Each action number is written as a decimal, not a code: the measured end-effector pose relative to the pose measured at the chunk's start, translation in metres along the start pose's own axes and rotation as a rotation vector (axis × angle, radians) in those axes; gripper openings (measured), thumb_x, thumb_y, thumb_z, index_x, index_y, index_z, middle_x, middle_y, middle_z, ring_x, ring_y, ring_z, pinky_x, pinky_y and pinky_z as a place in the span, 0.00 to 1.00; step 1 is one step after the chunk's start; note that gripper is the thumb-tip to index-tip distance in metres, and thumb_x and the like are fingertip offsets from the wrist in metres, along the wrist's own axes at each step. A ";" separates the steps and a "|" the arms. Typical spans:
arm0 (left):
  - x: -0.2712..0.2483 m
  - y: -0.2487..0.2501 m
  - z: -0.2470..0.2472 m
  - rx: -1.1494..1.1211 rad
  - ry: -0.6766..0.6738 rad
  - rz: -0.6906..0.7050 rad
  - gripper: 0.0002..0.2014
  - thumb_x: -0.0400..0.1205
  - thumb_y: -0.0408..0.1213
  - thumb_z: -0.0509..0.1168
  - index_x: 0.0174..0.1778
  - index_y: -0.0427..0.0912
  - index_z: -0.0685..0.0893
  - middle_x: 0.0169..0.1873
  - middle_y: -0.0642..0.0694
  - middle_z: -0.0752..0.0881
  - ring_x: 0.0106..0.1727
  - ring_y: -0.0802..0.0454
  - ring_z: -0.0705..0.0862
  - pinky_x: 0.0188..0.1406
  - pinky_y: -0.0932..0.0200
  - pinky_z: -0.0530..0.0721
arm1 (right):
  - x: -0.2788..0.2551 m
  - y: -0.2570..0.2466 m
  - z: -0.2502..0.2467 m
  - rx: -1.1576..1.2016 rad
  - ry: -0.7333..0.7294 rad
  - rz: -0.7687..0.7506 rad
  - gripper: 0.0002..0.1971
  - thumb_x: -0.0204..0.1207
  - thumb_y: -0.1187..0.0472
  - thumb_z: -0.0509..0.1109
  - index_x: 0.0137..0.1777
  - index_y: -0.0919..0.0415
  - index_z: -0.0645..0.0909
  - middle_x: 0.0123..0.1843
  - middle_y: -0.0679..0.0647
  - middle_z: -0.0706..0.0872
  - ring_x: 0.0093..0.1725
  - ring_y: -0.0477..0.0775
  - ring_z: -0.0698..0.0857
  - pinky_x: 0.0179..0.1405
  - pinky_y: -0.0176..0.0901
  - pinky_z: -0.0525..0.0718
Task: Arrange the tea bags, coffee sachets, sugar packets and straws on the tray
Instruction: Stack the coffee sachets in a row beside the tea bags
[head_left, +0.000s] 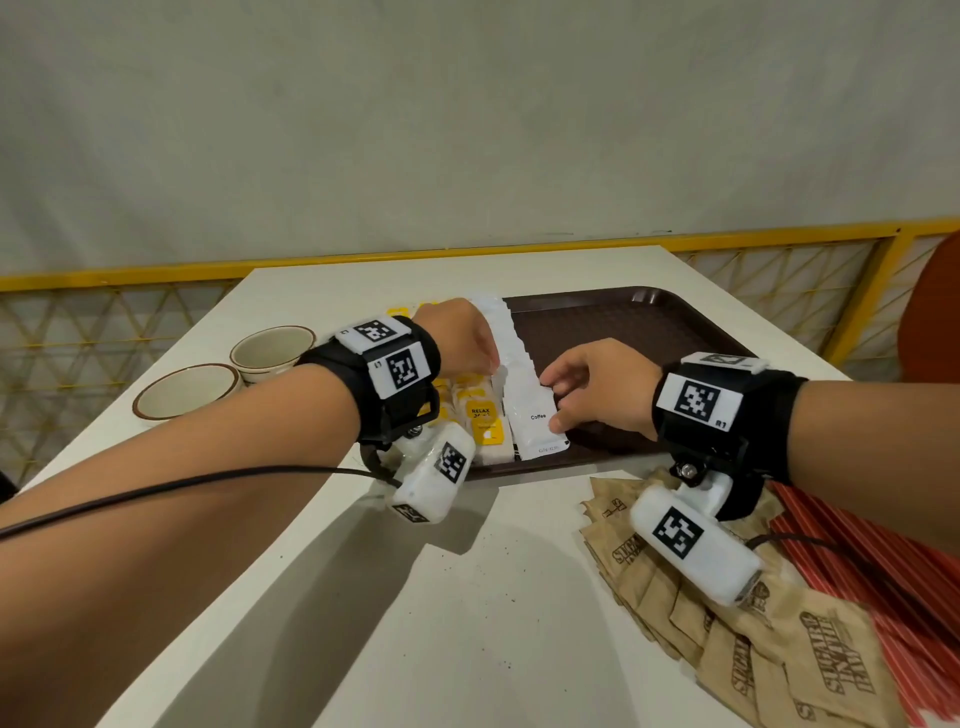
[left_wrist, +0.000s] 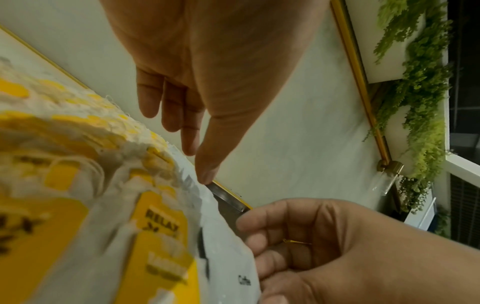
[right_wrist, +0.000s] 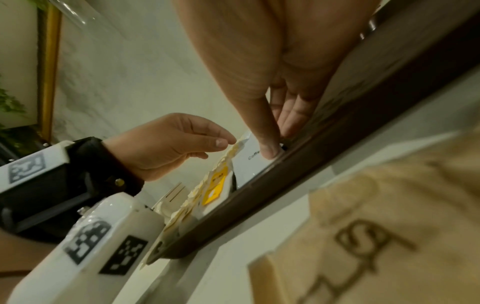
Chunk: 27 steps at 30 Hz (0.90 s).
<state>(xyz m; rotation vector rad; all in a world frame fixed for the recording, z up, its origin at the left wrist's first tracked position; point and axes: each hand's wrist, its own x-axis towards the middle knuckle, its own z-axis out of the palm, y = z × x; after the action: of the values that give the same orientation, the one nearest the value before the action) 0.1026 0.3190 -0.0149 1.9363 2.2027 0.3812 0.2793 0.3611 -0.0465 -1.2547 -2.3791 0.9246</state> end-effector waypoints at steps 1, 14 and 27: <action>0.001 0.001 0.001 -0.011 -0.005 0.010 0.07 0.78 0.39 0.70 0.50 0.44 0.91 0.43 0.53 0.85 0.48 0.57 0.81 0.47 0.62 0.76 | 0.001 0.000 0.000 0.028 0.001 -0.005 0.24 0.61 0.68 0.84 0.57 0.60 0.85 0.50 0.54 0.87 0.51 0.55 0.87 0.59 0.50 0.85; 0.003 0.007 -0.001 -0.038 0.016 -0.021 0.07 0.81 0.34 0.66 0.50 0.46 0.89 0.43 0.54 0.81 0.48 0.56 0.78 0.47 0.62 0.75 | -0.005 0.002 0.002 0.051 0.017 -0.017 0.18 0.59 0.64 0.85 0.49 0.59 0.85 0.46 0.53 0.88 0.49 0.56 0.88 0.56 0.50 0.86; -0.013 -0.015 -0.006 -0.391 0.131 -0.213 0.18 0.87 0.40 0.55 0.72 0.41 0.75 0.71 0.43 0.76 0.65 0.48 0.77 0.57 0.60 0.74 | 0.005 0.002 0.007 0.332 0.013 0.129 0.23 0.75 0.72 0.70 0.69 0.59 0.75 0.70 0.58 0.78 0.63 0.56 0.83 0.66 0.52 0.82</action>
<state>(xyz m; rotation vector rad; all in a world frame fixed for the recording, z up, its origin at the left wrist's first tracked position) 0.0884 0.3041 -0.0144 1.4962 2.1795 0.8507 0.2742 0.3634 -0.0530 -1.2839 -2.0441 1.2832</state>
